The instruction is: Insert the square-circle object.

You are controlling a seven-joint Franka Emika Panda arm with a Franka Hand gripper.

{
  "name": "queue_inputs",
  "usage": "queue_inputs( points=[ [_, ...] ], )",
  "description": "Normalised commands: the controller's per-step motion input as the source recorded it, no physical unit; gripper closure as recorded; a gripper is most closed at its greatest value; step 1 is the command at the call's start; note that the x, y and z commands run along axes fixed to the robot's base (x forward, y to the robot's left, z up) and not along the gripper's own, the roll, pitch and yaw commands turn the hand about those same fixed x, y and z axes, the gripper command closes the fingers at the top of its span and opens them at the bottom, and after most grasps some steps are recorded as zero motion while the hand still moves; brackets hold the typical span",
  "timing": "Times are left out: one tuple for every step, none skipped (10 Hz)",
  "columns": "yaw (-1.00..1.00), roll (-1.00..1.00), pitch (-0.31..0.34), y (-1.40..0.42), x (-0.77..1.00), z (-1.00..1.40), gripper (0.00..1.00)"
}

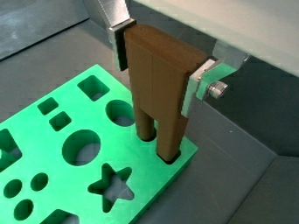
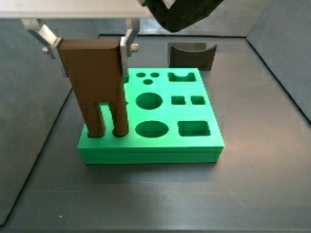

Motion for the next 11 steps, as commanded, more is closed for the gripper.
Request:
queue_inputs(
  points=[
    [0.00, -0.07, -0.013, 0.00, -0.13, -0.23, 1.00],
    [-0.04, -0.09, -0.011, 0.00, -0.04, -0.31, 1.00],
    [-0.15, -0.03, 0.000, 0.00, 0.00, -0.35, 1.00],
    [-0.10, -0.02, 0.000, 0.00, 0.11, -0.41, 1.00],
    [-0.02, -0.01, 0.000, 0.00, 0.19, -0.49, 1.00],
    [0.00, 0.00, 0.000, 0.00, 0.17, -0.50, 1.00],
    [0.00, 0.00, -0.007, 0.00, 0.09, -0.45, 1.00],
    [0.00, 0.03, -0.024, 0.00, 0.00, -0.33, 1.00],
    [0.00, -0.03, -0.096, 0.00, 0.00, -0.10, 1.00],
    [0.00, -0.02, -0.081, 0.00, 0.00, -0.09, 1.00],
    [0.00, 0.00, 0.000, 0.00, 0.00, 0.00, 1.00]
  ],
)
